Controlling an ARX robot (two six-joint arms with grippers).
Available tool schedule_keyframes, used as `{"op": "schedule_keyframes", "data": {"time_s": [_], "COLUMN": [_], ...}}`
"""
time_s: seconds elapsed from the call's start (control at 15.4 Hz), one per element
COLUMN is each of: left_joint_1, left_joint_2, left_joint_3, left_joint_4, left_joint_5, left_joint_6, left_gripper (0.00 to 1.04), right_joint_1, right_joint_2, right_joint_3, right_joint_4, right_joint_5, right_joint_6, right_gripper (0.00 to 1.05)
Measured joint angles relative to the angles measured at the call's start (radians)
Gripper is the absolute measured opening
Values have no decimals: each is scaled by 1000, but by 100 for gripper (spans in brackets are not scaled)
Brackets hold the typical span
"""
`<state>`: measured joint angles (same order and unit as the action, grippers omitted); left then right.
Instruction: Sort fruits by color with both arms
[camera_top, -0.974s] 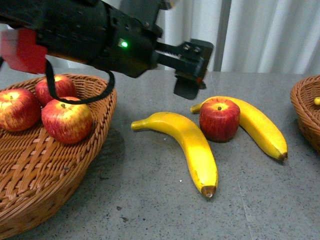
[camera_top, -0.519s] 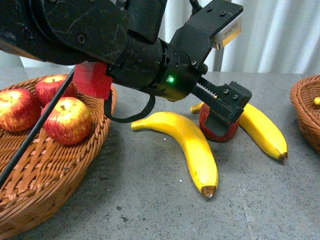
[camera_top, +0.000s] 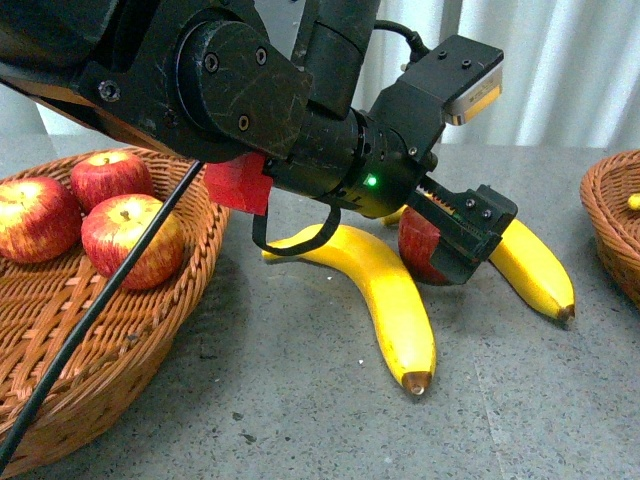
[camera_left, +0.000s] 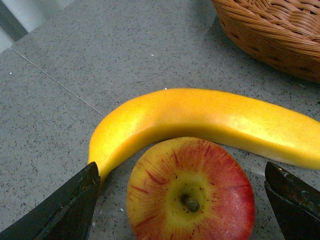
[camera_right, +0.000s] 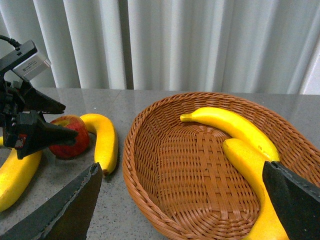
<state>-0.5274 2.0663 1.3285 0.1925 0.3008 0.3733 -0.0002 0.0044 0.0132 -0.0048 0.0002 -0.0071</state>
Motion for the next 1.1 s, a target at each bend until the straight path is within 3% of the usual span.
{"op": "schedule_keyframes", "data": {"time_s": [0.26, 0.39, 0.52, 1.1], "left_joint_1": [6, 3, -1, -13], "left_joint_2": [31, 39, 42, -32], "left_joint_3": [21, 39, 46, 46], "left_joint_4": [-1, -2, -4, 3], "left_joint_5": [16, 22, 17, -22], "left_joint_6": [-7, -14, -22, -33], "left_gripper": [98, 74, 60, 54], "right_joint_1": [0, 0, 0, 0], "right_joint_2": [0, 0, 0, 0], "right_joint_3": [0, 0, 0, 0], "right_joint_4": [0, 0, 0, 0], "right_joint_5": [0, 0, 0, 0], "right_joint_6": [0, 0, 0, 0], "right_gripper": [98, 98, 98, 98]}}
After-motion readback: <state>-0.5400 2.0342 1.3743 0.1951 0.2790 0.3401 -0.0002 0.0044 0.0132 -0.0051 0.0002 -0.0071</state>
